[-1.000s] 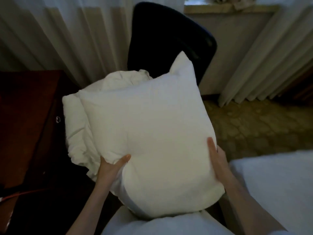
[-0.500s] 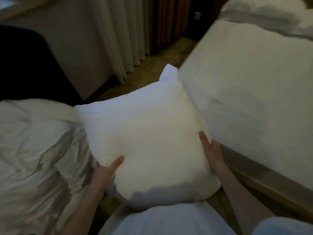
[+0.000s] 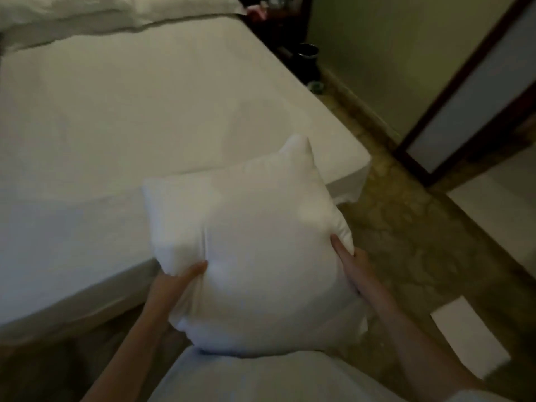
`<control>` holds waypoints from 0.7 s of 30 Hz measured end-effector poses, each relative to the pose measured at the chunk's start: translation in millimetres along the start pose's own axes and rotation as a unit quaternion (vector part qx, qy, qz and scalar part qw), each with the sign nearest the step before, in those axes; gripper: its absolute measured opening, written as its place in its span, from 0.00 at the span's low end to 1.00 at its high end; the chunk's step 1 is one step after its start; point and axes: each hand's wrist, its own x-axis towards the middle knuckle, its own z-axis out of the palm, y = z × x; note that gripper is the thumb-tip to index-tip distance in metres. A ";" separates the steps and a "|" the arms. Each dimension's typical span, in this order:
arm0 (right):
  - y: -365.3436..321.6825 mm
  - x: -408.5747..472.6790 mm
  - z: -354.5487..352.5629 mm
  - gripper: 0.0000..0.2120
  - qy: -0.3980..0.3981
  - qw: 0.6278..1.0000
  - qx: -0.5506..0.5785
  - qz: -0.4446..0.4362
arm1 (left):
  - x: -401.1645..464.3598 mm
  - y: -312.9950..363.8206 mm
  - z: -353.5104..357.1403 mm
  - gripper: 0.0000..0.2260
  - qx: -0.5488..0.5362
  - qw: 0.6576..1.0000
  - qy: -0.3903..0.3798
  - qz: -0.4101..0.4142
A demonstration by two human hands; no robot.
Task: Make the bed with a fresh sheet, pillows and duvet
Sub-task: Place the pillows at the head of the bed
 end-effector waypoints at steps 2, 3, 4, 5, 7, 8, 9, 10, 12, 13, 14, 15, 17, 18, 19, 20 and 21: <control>-9.8 11.3 -35.4 0.30 0.052 0.998 0.015 -0.025 | 10.2 31.1 37.8 0.37 0.009 0.999 -0.038 0.022; -16.0 19.6 -53.3 0.28 0.087 0.995 0.016 -0.044 | 12.0 47.1 57.4 0.39 0.010 0.998 -0.055 0.026; -20.2 30.5 -70.8 0.29 0.116 0.991 0.013 -0.070 | 15.9 60.5 76.8 0.42 0.007 0.997 -0.073 0.034; -24.3 40.5 -86.1 0.32 0.142 0.986 0.007 -0.083 | 19.6 72.6 94.2 0.43 0.003 0.996 -0.087 0.036; -33.4 64.1 -116.2 0.34 0.166 0.982 0.007 -0.092 | 26.1 98.4 128.7 0.39 -0.002 0.992 -0.122 0.039; -40.6 75.7 -128.7 0.32 0.167 0.982 0.012 -0.092 | 30.0 111.6 144.5 0.38 -0.008 0.989 -0.139 0.038; -48.8 87.8 -141.4 0.30 0.173 0.982 0.023 -0.076 | 34.9 125.8 160.4 0.39 -0.019 0.988 -0.152 0.030; -54.6 103.6 -153.1 0.29 0.172 0.982 0.036 -0.062 | 42.0 140.5 175.8 0.41 -0.031 0.986 -0.158 0.030; -68.8 137.2 -175.1 0.28 0.177 0.982 0.045 -0.052 | 57.6 172.5 205.2 0.40 -0.041 0.985 -0.163 0.039; -75.5 156.3 -185.0 0.28 0.189 0.980 0.039 -0.049 | 67.6 189.3 220.7 0.36 -0.043 0.984 -0.167 0.044; -81.7 177.1 -196.3 0.28 0.197 0.979 0.029 -0.050 | 78.9 206.8 236.8 0.32 -0.050 0.982 -0.173 0.048; -89.5 198.7 -206.9 0.27 0.207 0.977 0.018 -0.043 | 88.3 226.5 252.1 0.30 -0.057 0.980 -0.183 0.053; -114.3 241.1 -227.7 0.26 0.225 0.973 -0.001 -0.040 | 108.6 268.2 283.3 0.30 -0.060 0.977 -0.193 0.068; -127.7 261.8 -239.0 0.26 0.231 0.972 -0.006 -0.040 | 121.8 289.5 299.2 0.32 -0.058 0.977 -0.192 0.078; -140.6 282.4 -249.6 0.25 0.237 0.971 -0.004 -0.033 | 134.2 310.9 313.7 0.34 -0.053 0.976 -0.194 0.088; -153.4 298.8 -260.6 0.24 0.238 0.971 -0.004 -0.030 | 142.4 332.1 327.5 0.37 -0.048 0.975 -0.195 0.091; -166.0 316.3 -271.7 0.23 0.239 0.971 0.002 -0.027 | 148.3 353.5 341.4 0.38 -0.049 0.975 -0.197 0.093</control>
